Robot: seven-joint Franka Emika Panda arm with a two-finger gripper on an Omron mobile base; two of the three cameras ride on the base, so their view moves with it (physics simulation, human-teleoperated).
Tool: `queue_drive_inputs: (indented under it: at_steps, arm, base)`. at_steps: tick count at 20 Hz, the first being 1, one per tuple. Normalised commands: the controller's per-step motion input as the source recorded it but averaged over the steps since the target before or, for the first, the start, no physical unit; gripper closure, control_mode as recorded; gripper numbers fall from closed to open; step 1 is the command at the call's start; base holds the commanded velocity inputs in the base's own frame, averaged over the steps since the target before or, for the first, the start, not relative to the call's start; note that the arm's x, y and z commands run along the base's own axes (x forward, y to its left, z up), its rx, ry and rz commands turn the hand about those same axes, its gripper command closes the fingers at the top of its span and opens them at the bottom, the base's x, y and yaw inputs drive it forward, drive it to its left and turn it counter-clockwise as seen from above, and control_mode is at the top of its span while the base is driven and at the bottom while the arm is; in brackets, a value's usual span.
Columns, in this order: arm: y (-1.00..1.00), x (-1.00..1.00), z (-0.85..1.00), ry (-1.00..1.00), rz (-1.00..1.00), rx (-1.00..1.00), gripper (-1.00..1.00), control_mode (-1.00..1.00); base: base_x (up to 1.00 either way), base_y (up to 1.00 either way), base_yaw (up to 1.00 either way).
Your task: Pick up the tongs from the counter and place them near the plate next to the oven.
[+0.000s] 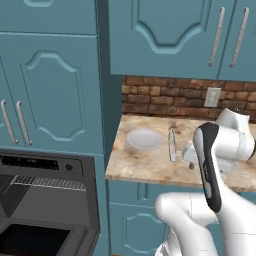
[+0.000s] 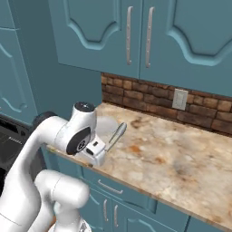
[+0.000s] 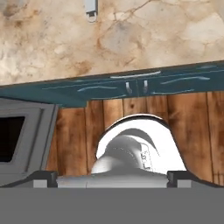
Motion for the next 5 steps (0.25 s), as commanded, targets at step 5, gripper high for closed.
queue_drive_inputs:
  at_steps: [5]
  arm:
    - [0.21, -0.88, 1.00, -0.07, 0.01, -0.06, -1.00, -1.00]
  base:
    - [0.00, 0.00, 0.00]
